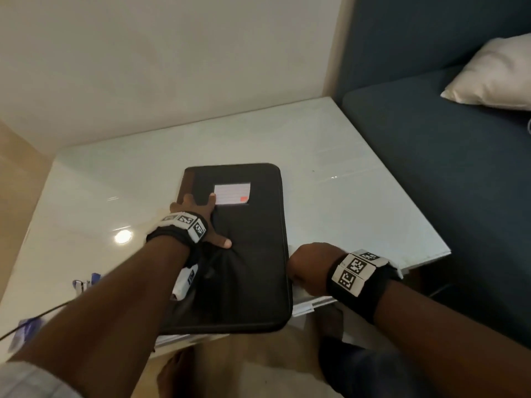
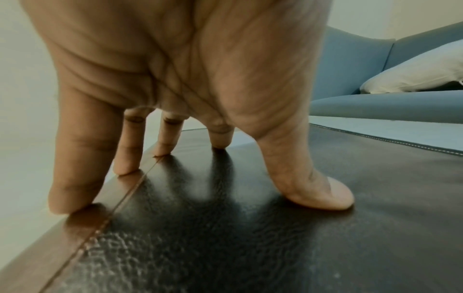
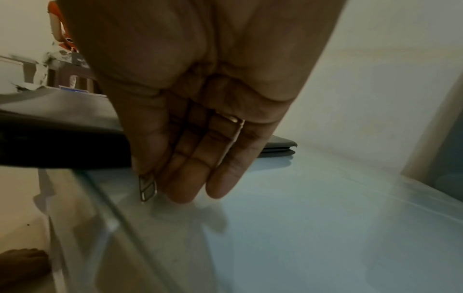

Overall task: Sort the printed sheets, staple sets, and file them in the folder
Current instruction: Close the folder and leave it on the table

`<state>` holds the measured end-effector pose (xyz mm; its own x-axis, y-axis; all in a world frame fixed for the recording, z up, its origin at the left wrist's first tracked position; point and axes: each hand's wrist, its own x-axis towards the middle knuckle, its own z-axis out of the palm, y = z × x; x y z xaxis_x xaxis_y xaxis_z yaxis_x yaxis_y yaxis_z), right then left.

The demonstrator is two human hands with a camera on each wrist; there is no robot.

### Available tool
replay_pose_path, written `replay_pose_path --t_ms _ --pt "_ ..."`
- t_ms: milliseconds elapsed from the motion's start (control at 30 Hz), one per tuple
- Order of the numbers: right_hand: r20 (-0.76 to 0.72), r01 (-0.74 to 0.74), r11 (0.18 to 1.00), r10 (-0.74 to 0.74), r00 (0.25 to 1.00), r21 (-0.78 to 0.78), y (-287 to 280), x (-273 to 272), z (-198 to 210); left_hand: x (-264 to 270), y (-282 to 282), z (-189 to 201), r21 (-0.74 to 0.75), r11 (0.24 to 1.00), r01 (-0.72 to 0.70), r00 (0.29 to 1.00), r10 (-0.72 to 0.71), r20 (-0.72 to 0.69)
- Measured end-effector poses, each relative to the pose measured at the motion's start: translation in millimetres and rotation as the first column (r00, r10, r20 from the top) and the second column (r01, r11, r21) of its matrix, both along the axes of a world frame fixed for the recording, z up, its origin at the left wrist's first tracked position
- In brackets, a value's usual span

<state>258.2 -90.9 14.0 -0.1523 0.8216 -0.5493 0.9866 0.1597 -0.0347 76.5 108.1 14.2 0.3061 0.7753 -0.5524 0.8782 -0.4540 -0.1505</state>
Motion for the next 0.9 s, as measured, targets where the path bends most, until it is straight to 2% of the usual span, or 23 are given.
replay_pose_path --t_ms 167,333,467,600,700,800,900 --pt "-0.023 0.089 0.996 -0.089 0.996 -0.019 -26 -18 1 -17 -36 4 -0.047 0.998 0.038 0.999 -0.037 0.034" --pt "-0.036 0.147 0.989 -0.148 0.988 -0.012 -25 -36 15 -49 -110 2 -0.205 0.957 0.204 0.977 -0.186 0.103" --pt "-0.044 0.217 0.974 -0.22 0.974 -0.066 -25 -44 29 -59 -150 -6 -0.157 0.94 0.304 0.952 -0.291 0.1" --pt "-0.104 0.365 0.929 -0.369 0.924 -0.054 -25 -48 21 -64 -143 -11 -0.111 0.951 0.29 0.953 -0.275 0.129" --pt "-0.218 0.511 0.859 -0.494 0.841 0.026 -28 -46 11 -57 -130 -8 -0.102 0.961 0.258 0.961 -0.245 0.127" --pt "-0.305 0.599 0.796 -0.551 0.777 0.086 -37 -47 -3 -48 -115 -6 -0.098 0.964 0.246 0.966 -0.236 0.103" --pt "-0.374 0.658 0.749 -0.592 0.714 0.07 -45 -59 -14 -41 -104 -1 -0.162 0.957 0.241 0.97 -0.234 0.061"
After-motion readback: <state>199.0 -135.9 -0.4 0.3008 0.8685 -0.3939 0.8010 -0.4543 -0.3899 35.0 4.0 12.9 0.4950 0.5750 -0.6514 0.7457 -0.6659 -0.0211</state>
